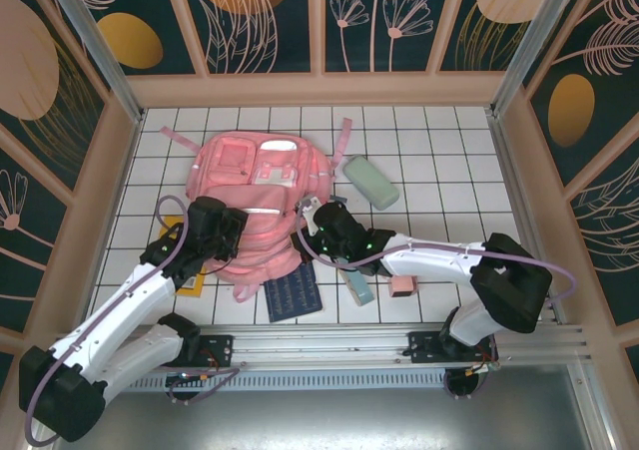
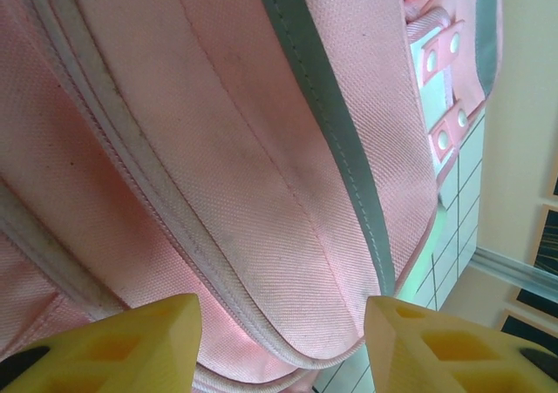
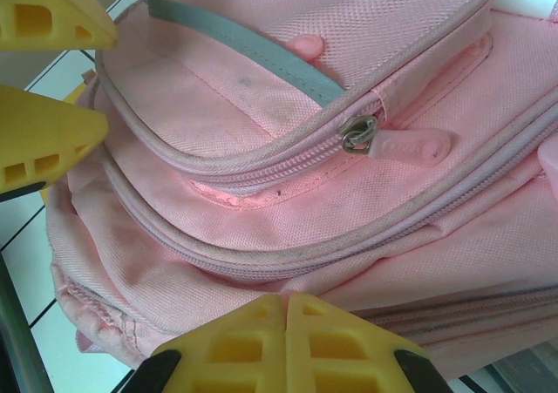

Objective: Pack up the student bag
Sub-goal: Place the student bag at the bottom-center of the table.

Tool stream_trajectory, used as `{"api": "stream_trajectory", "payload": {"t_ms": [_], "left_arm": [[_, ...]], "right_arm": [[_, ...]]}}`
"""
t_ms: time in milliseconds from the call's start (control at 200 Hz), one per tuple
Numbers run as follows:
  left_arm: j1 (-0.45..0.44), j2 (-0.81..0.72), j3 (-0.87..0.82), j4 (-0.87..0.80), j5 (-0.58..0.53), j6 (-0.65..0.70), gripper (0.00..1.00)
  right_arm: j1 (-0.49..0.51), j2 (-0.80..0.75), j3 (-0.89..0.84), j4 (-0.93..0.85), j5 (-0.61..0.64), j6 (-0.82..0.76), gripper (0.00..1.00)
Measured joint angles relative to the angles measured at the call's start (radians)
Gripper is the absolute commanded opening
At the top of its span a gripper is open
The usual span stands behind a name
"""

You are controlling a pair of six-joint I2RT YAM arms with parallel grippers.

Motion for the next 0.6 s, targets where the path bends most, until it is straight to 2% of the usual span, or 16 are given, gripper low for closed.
{"api": "stream_trajectory", "payload": {"t_ms": [385,601], "left_arm": [[0.0,0.003,-0.025,0.002,0.011,-0.018,0.54],[0.0,0.037,-0.052,0.035,0.01,-0.018,0.5]], "right_arm": [[0.002,0.004,0.0,0.0,0.0,0.0,0.0],[0.006,0.007,0.0,0.0,0.001,0.0,0.0]]}}
